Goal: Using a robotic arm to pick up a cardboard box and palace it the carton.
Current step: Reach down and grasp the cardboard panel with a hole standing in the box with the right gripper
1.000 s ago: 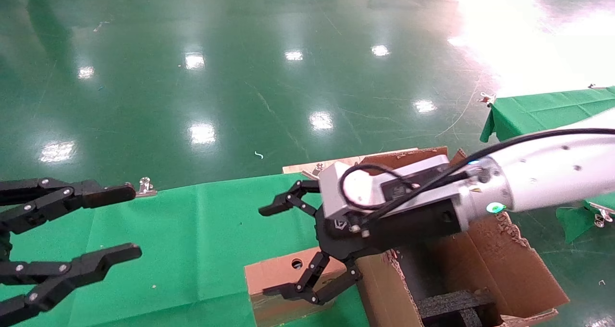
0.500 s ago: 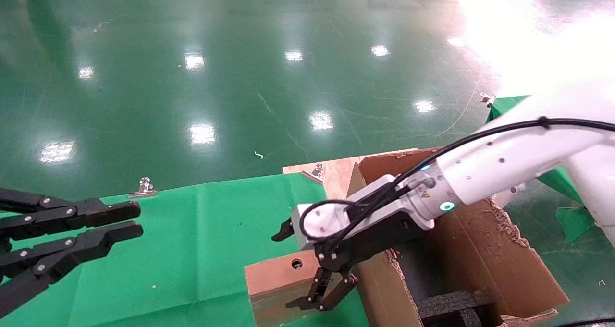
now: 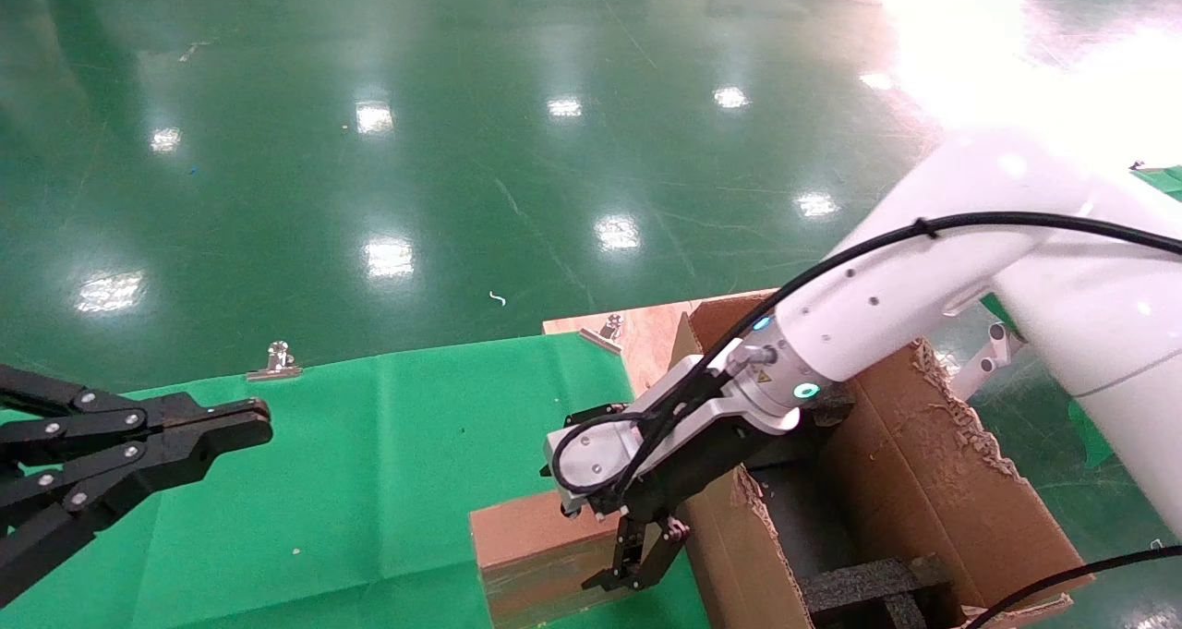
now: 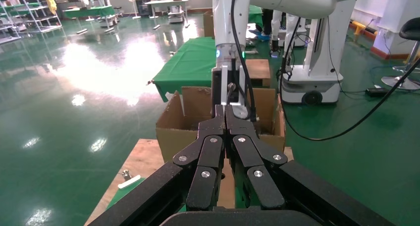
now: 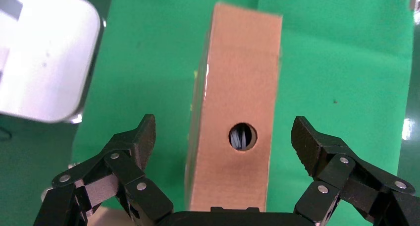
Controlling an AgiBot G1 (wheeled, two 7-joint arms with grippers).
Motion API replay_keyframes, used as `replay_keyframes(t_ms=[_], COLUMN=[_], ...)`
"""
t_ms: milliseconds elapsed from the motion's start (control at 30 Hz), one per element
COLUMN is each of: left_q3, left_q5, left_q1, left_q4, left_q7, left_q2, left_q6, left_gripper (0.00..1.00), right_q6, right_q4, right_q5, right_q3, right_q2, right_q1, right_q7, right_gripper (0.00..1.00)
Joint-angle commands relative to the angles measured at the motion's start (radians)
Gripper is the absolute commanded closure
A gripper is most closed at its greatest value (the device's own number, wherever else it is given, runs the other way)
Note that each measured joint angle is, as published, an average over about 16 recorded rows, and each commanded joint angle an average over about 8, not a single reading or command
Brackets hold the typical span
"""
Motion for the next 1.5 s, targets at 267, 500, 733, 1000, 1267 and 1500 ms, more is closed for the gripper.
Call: replay_keyframes(t_ms=[267,500,733,1000,1267,1500], left_q3=[0.0,0.0,0.0,0.0,0.0,0.0], left_q5=[0.0,0.001,0.001,0.0,0.0,-0.001], left_q1=[0.0,0.0,0.0,0.0,0.0,0.0], left_q4=[0.0,0.0,0.0,0.0,0.0,0.0], left_q7=[0.0,0.0,0.0,0.0,0.0,0.0], left_q2=[0.0,0.0,0.0,0.0,0.0,0.0], left_q6=[0.0,0.0,-0.001,-0.001,0.0,0.0], left_gripper=[0.0,0.0,0.0,0.0,0.0,0.0], right_q6=[0.008,0.01,0.009,0.008,0.007,0.007], right_q4=[-0.039,-0.042,-0.037,-0.033,-0.032,-0.032], right_q5=[-0.037,-0.036,-0.035,-0.034,-0.034,-0.033], right_q3=[-0.051,-0.053,-0.049,-0.046,-0.045,-0.044], right_q2=[-0.042,-0.044,-0.041,-0.038,-0.037,-0.037], right_q1=[0.021,0.023,0.021,0.019,0.019,0.018], right_q7=[-0.027,-0.027,-0.027,-0.027,-0.027,-0.026], right_gripper=[0.33,1.0,1.0,1.0,1.0,1.0])
